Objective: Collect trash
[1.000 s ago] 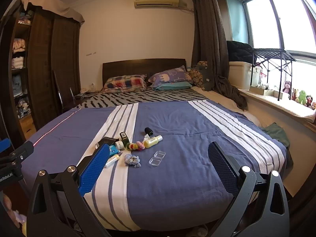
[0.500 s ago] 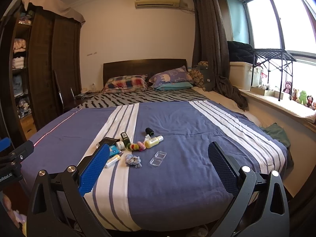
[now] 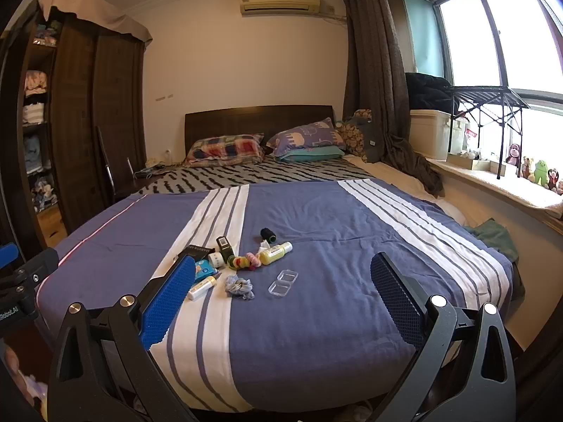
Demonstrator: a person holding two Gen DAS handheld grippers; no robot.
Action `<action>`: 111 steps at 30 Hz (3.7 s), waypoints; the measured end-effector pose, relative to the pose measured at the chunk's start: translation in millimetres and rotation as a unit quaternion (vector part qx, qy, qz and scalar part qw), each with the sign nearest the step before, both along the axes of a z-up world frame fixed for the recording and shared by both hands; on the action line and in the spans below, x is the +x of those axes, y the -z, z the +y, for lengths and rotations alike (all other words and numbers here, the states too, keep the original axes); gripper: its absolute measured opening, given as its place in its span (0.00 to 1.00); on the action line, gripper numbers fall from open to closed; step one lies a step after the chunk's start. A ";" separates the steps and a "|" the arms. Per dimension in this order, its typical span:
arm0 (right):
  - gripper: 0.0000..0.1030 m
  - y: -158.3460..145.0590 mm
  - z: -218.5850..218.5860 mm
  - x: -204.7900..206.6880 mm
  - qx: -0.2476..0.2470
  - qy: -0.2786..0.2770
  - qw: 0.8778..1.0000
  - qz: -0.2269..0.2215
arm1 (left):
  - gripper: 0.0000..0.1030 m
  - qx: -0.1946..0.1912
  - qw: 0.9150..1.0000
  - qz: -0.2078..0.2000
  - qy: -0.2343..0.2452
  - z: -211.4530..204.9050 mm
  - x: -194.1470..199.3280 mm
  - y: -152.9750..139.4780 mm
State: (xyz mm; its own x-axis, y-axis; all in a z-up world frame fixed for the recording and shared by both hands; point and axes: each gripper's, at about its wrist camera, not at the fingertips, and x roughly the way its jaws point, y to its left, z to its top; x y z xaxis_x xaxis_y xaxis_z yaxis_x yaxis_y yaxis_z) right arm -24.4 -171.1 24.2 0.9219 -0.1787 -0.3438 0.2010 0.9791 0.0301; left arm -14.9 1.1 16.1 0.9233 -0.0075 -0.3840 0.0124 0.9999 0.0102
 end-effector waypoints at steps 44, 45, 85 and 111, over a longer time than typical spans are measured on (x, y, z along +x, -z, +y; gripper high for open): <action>0.97 2.6 -0.4 3.6 0.001 -0.007 1.000 -0.001 | 0.92 0.000 1.000 -0.003 0.001 2.6 -0.4 -3.8; 0.97 2.6 -0.7 3.8 0.001 -0.007 1.000 -0.001 | 0.92 0.000 1.000 -0.003 0.001 3.1 0.3 -4.2; 0.97 141.4 -44.5 151.7 0.049 0.026 0.984 0.170 | 0.68 -0.008 0.980 0.176 0.097 -13.2 159.0 142.0; 0.35 178.4 -49.4 223.6 0.052 0.014 0.980 0.191 | 0.22 -0.023 0.958 0.219 0.186 -64.1 243.9 184.8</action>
State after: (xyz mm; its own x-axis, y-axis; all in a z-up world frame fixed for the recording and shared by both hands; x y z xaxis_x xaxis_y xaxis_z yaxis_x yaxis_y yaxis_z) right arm 199.3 -220.6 -154.2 0.7175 -0.1476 -0.6807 0.2431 0.9689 0.0461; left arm 229.0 -62.9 -168.7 0.6046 -0.3299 -0.7250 0.3605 0.9250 -0.1203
